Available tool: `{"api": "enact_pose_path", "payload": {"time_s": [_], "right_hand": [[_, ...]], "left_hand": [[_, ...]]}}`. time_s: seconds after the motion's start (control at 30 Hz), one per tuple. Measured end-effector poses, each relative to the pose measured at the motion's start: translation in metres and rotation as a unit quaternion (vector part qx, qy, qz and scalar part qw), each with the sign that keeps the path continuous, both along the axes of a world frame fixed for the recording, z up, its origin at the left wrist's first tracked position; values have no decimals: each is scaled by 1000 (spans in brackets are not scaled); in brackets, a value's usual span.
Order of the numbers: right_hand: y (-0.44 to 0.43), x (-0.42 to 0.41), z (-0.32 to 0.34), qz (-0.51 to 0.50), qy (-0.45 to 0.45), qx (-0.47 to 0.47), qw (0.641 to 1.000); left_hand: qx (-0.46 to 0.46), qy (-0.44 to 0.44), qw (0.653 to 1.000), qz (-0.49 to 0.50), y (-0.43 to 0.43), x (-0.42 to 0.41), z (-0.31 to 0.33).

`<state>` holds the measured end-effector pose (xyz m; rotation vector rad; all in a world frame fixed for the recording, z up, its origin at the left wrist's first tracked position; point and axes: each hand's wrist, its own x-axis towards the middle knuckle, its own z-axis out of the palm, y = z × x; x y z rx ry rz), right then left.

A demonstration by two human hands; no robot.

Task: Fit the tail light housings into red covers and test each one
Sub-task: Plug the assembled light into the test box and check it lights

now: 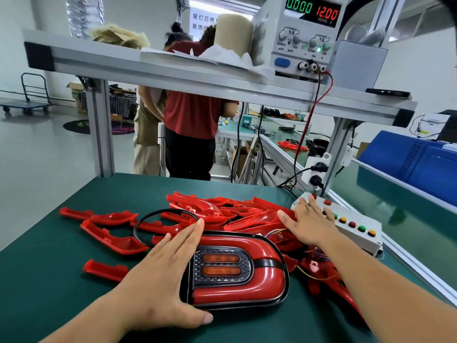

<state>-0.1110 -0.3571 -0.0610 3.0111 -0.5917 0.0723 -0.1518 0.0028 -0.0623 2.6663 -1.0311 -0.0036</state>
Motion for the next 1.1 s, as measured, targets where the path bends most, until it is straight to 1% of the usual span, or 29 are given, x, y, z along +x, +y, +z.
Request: {"api": "enact_pose_path", "payload": {"time_s": [0.6, 0.83, 1.1], "right_hand": [[0, 2, -4, -7, 13, 7, 1000], [0, 0, -3, -17, 20, 19, 999], [3, -2, -3, -20, 20, 10, 1000]], "left_hand": [[8, 17, 1000, 15, 1, -4, 3], [12, 3, 1000, -18, 2, -3, 3], [5, -8, 1000, -27, 2, -1, 1]]}}
